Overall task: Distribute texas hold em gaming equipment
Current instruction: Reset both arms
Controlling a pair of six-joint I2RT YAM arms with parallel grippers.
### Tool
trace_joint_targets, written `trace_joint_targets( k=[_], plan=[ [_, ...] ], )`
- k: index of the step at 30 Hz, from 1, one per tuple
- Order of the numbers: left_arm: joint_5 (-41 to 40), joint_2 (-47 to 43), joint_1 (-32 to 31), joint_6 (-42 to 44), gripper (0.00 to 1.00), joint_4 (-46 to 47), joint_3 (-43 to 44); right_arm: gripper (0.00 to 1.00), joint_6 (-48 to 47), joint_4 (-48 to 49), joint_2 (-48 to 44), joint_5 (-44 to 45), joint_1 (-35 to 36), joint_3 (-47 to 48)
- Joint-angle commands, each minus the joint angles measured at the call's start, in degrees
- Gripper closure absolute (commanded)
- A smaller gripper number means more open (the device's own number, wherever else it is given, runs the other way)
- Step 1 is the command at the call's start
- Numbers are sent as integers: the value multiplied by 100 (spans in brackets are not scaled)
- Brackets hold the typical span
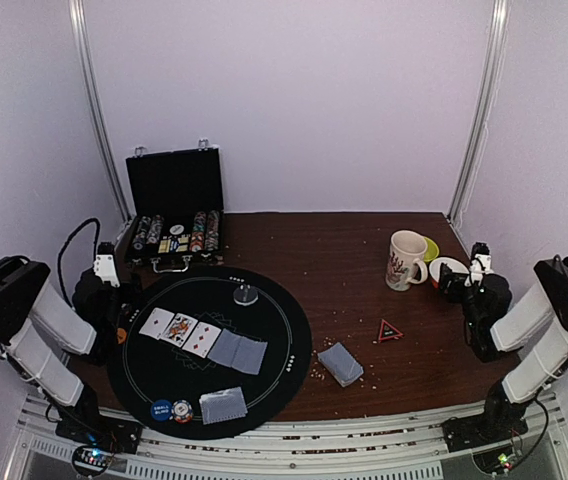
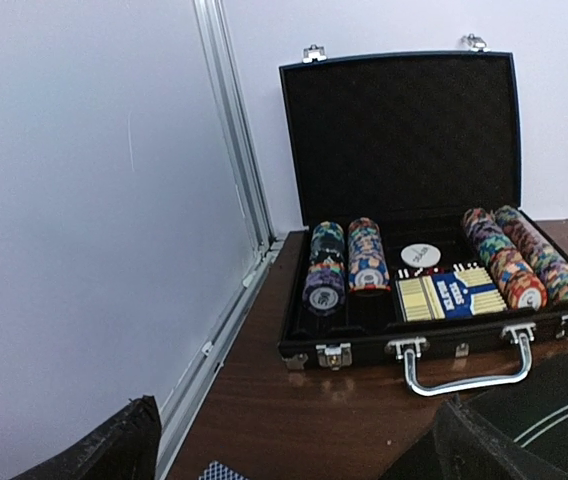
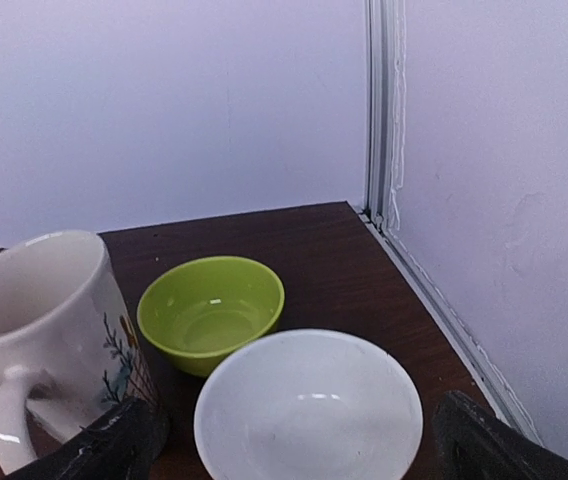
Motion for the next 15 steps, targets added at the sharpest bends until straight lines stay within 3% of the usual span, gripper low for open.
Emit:
trace_joint_targets(
  k=[1, 15],
  plan=[
    [-8, -16, 64, -6, 2, 167, 250, 0, -51, -344, -50, -178, -50, 362],
    [5, 8, 59, 19, 2, 268, 243, 0, -106, -288, -18, -189, -49, 362]
  ],
)
